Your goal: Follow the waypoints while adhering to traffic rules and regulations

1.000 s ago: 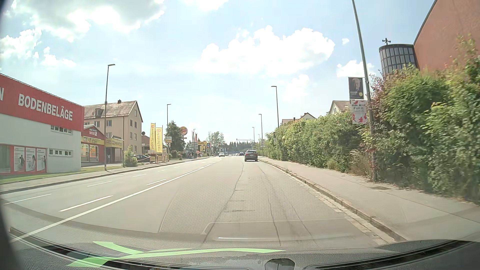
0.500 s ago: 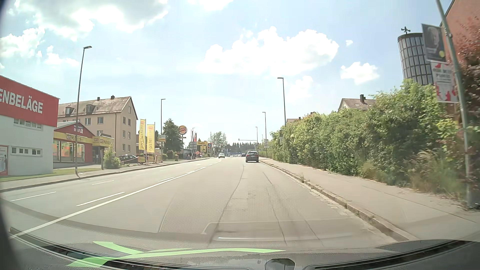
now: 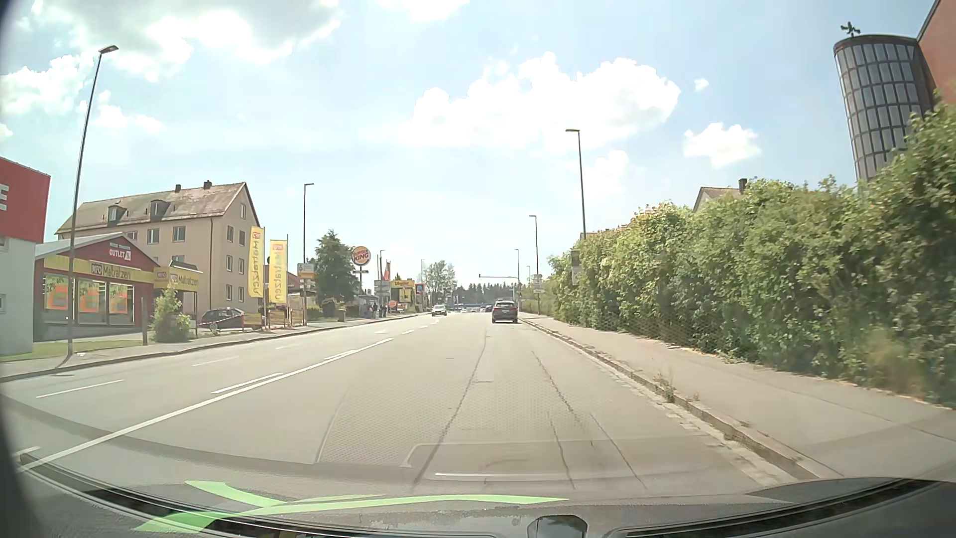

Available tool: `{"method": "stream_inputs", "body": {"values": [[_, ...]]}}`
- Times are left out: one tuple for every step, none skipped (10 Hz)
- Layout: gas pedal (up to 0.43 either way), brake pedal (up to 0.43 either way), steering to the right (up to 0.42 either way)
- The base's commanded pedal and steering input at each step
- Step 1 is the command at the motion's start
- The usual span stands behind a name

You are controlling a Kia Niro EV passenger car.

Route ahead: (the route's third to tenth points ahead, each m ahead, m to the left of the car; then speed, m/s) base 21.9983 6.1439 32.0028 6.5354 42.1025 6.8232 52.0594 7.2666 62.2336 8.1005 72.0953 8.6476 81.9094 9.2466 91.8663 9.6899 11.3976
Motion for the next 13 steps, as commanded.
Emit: {"method": "stream_inputs", "body": {"values": [[0.150,0.000,-0.011],[0.150,0.000,-0.009],[0.157,0.000,-0.008],[0.157,0.000,-0.008],[0.157,0.000,-0.008],[0.157,0.000,-0.008],[0.157,0.000,-0.007],[0.157,0.000,-0.007],[0.157,0.000,-0.007],[0.157,0.000,-0.008],[0.169,0.000,-0.008],[0.169,0.000,-0.008],[0.177,0.000,-0.008]]}}
